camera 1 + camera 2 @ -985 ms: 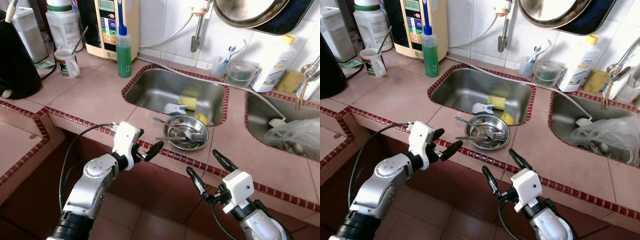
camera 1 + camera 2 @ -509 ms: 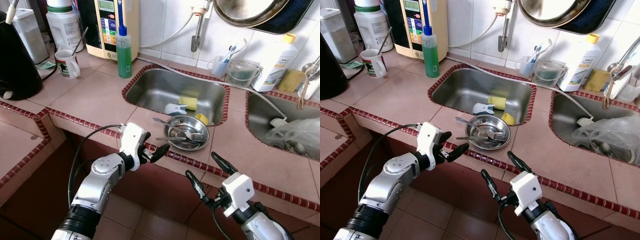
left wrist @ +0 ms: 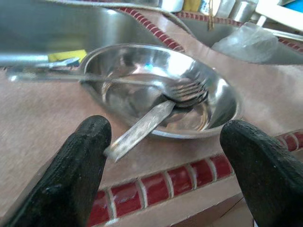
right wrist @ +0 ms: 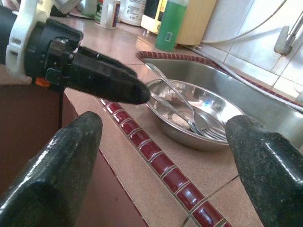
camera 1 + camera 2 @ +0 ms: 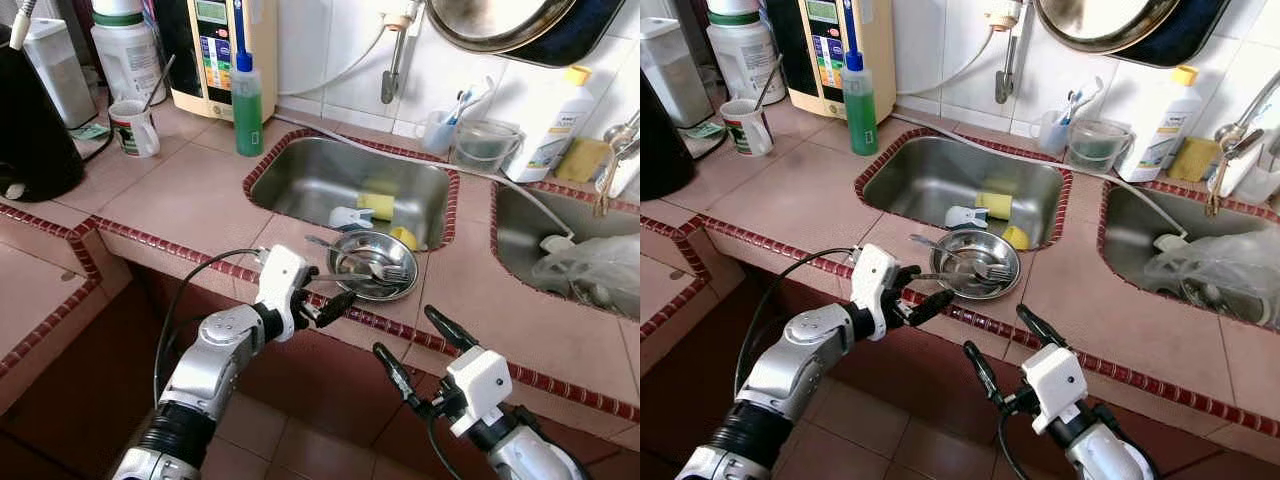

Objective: Kitchen organization

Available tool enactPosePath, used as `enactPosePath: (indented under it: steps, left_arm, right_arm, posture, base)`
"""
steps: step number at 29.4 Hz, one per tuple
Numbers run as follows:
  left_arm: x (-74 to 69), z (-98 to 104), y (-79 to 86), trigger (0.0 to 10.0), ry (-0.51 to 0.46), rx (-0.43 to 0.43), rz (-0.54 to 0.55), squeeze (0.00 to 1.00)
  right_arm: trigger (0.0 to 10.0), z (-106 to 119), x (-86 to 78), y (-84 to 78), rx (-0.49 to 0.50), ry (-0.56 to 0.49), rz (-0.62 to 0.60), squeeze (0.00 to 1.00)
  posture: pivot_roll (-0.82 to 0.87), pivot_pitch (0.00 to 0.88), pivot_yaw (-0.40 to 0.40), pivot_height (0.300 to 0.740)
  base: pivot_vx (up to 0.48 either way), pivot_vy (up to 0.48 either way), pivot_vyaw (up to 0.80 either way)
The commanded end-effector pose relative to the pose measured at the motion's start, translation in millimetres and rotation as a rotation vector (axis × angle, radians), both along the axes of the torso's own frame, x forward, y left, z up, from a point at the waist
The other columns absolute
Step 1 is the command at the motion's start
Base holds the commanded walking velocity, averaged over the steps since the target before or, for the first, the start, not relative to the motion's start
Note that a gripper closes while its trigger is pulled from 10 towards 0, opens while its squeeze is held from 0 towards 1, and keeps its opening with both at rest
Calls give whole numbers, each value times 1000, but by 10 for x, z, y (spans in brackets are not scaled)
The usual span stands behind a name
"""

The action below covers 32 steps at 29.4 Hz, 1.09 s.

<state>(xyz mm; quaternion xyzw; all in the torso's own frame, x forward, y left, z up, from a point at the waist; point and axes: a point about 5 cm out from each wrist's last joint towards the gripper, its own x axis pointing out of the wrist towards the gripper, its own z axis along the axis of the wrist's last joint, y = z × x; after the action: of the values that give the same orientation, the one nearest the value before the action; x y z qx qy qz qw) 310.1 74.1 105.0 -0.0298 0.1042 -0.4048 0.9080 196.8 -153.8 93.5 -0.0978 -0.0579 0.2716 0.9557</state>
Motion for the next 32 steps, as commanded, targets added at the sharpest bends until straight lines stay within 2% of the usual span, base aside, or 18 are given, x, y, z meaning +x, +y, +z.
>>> enactPosePath:
  steps: [1,17,18,19,20,26,29,30,31,32]
  left_arm:
    - [16,28,-47,10000,-14,16,-26,0]
    - [20,44,-115,10000,-12,-11,-59,0]
    - [20,49,-121,9098,-12,-17,-61,0]
    - [21,56,-127,5647,-13,-24,-66,0]
    - [21,59,-130,4745,-14,-25,-68,0]
    - [24,55,-125,4314,-14,-17,-66,0]
    - [22,47,-121,4667,-13,-15,-66,0]
    - [20,45,-119,4039,-12,-16,-67,0]
    - [13,34,-110,4745,-17,-5,-70,0]
    - [10,27,-104,7255,-16,1,-68,0]
  right_arm:
    - [10000,34,-8,-34,-2,-7,-9,0]
    - [10000,47,-2,-45,9,-7,-30,0]
    - [10000,47,-2,-45,8,-7,-30,0]
    - [10000,48,-2,-45,7,-8,-30,0]
    - [10000,48,-2,-45,7,-7,-31,0]
    - [10000,49,0,-49,6,-7,-35,0]
    - [10000,48,1,-52,7,-7,-36,0]
    - [10000,47,0,-52,7,-6,-36,0]
    - [10000,46,-1,-54,6,-5,-37,0]
    - [10000,46,-1,-54,6,-5,-36,0]
  posture:
    - [-10,0,-20,740]
    - [-20,0,-8,740]
    - [-20,0,-8,740]
    - [-20,0,-7,740]
    - [-20,0,-7,740]
    - [-22,0,-7,740]
    - [-22,0,-6,740]
    - [-22,0,-6,740]
    - [-22,0,-6,740]
    - [-22,0,-6,740]
  base:
    - [0,0,0]
    - [0,0,0]
    - [0,0,0]
    - [0,0,0]
    - [0,0,0]
    - [0,0,0]
    - [0,0,0]
    - [0,0,0]
    - [0,0,0]
    - [0,0,0]
